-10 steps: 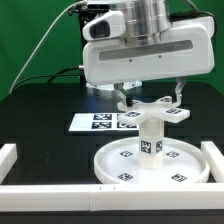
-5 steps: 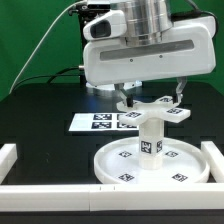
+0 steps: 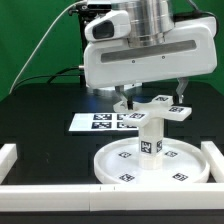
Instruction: Assemble round table
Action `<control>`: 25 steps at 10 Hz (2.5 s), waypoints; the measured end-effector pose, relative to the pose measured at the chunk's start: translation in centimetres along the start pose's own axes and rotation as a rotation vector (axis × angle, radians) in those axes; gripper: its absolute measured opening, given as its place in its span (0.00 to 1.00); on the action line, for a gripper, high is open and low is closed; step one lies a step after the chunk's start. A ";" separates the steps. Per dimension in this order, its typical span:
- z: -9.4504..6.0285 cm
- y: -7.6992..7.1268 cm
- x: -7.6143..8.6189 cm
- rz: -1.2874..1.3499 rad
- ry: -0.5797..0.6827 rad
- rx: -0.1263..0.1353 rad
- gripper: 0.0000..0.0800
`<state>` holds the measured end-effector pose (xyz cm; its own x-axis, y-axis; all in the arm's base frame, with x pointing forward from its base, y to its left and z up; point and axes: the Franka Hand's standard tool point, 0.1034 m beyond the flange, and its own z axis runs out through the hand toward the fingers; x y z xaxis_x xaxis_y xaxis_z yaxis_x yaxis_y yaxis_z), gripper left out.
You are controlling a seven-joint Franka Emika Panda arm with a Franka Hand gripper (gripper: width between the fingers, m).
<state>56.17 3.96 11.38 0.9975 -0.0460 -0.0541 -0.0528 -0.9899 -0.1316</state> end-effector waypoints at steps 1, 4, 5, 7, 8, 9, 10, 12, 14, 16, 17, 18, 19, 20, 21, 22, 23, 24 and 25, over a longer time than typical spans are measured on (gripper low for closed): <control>0.0 0.0 0.0 -0.009 0.000 0.000 0.81; 0.0 0.0 0.0 -0.007 0.002 0.001 0.81; 0.0 0.1 0.0 -0.040 0.000 -0.012 0.81; 0.2 0.6 0.0 -0.151 -0.007 -0.049 0.81; 0.4 0.6 0.0 -0.161 -0.009 -0.049 0.81; 0.6 0.6 0.0 -0.159 -0.010 -0.048 0.81; 0.7 0.5 -0.1 -0.155 -0.012 -0.047 0.81; 0.7 0.1 -0.1 -0.144 -0.014 -0.046 0.81; 1.0 0.2 -0.1 -0.145 -0.004 -0.048 0.81; 1.0 0.2 -0.1 -0.145 -0.005 -0.048 0.66; 1.0 0.2 -0.1 -0.145 -0.004 -0.048 0.55; 1.0 0.2 -0.1 -0.145 -0.004 -0.048 0.55; 1.0 0.2 -0.1 -0.140 -0.004 -0.048 0.55; 1.0 0.2 -0.1 -0.136 -0.001 -0.048 0.55; 1.0 0.3 0.0 -0.103 0.023 -0.051 0.55; 1.0 0.2 0.0 0.023 0.047 -0.049 0.55; 1.0 0.1 0.2 0.157 0.079 -0.042 0.55; 1.0 0.2 0.2 0.361 0.127 -0.012 0.55; 1.0 0.2 0.1 0.527 0.163 0.029 0.55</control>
Offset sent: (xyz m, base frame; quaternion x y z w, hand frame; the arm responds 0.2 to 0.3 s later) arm 0.0000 0.0000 0.0000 0.0000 0.0000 0.0000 1.0000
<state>56.20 3.86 10.33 0.8301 -0.5567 0.0334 -0.5458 -0.8233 -0.1559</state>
